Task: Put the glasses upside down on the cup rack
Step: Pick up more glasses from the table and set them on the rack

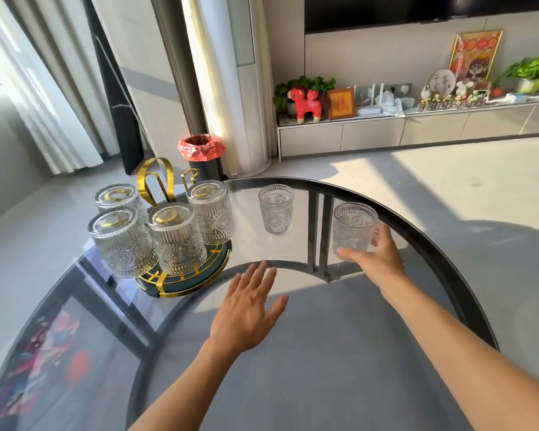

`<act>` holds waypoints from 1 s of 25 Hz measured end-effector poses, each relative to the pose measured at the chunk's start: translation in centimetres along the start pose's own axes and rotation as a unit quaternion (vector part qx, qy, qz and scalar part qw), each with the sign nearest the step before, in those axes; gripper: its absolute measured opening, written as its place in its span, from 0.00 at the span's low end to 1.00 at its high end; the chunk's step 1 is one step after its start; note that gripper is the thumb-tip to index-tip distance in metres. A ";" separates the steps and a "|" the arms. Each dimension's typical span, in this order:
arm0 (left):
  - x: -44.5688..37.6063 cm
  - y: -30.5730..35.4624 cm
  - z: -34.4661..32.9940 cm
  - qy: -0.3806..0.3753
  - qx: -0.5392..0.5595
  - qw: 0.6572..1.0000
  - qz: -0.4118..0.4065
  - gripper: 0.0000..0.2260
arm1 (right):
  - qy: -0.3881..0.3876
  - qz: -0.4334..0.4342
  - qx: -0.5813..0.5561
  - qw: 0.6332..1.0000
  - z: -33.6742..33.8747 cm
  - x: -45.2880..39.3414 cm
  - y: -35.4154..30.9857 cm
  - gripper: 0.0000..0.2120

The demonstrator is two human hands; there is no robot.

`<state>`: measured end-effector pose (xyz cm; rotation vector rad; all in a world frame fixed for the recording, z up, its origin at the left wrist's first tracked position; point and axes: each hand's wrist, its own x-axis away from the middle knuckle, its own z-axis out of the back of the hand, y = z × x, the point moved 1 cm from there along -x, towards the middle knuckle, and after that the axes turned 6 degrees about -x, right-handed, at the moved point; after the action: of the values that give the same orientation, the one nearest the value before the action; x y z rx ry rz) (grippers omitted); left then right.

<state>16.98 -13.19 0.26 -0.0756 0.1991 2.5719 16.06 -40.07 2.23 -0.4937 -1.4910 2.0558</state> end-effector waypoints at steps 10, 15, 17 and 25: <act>2.6 1.0 9.1 0.139 0.007 0.981 -0.134 0.13 | -0.100 0.128 -0.252 0.954 -2.5 7.2 -11.4 0.28; 1.8 -6.4 20.0 0.399 0.041 0.914 -0.059 0.07 | -0.071 0.191 -0.245 0.948 -5.7 6.9 -20.2 0.31; 0.4 -10.3 22.7 0.366 -0.002 0.931 0.008 0.10 | -0.048 0.237 -0.206 0.948 -7.5 6.1 -23.4 0.30; -3.4 -18.5 23.9 0.200 -0.053 0.971 -0.122 0.20 | -0.060 0.370 0.045 0.926 -15.9 3.4 -28.5 0.24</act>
<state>29.42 4.23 21.83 -0.6232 0.1881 2.2952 28.82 -19.42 24.24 -1.0326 -1.3898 2.7512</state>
